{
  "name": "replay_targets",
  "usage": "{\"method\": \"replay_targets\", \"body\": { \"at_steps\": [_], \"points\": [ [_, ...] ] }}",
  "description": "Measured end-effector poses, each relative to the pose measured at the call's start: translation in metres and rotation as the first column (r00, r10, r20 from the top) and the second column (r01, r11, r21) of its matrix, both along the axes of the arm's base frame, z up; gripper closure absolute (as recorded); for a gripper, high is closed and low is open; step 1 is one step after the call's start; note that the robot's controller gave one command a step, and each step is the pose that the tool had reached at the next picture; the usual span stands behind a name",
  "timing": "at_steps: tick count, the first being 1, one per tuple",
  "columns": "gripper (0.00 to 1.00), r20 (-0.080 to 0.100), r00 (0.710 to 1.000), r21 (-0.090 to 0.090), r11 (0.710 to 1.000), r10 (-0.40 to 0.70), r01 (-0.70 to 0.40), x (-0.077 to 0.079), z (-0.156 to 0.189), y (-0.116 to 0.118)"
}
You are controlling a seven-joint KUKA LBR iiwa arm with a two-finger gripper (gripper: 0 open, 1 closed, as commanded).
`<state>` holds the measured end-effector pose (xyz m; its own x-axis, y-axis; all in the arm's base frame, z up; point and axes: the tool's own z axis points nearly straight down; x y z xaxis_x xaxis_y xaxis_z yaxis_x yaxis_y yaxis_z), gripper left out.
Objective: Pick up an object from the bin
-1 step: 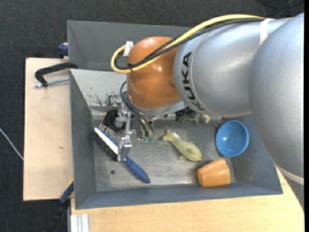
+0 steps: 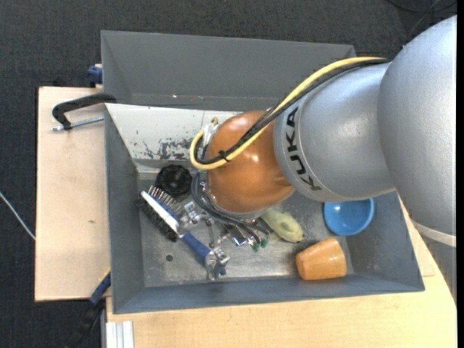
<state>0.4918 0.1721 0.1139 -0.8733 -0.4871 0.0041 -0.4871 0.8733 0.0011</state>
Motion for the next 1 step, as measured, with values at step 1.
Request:
{"method": "replay_targets", "body": {
  "at_steps": [1],
  "points": [
    [0.00,0.015,0.931,0.001,0.931,0.366,-0.366,0.0534,-0.0418,-0.0555]
  ]
}}
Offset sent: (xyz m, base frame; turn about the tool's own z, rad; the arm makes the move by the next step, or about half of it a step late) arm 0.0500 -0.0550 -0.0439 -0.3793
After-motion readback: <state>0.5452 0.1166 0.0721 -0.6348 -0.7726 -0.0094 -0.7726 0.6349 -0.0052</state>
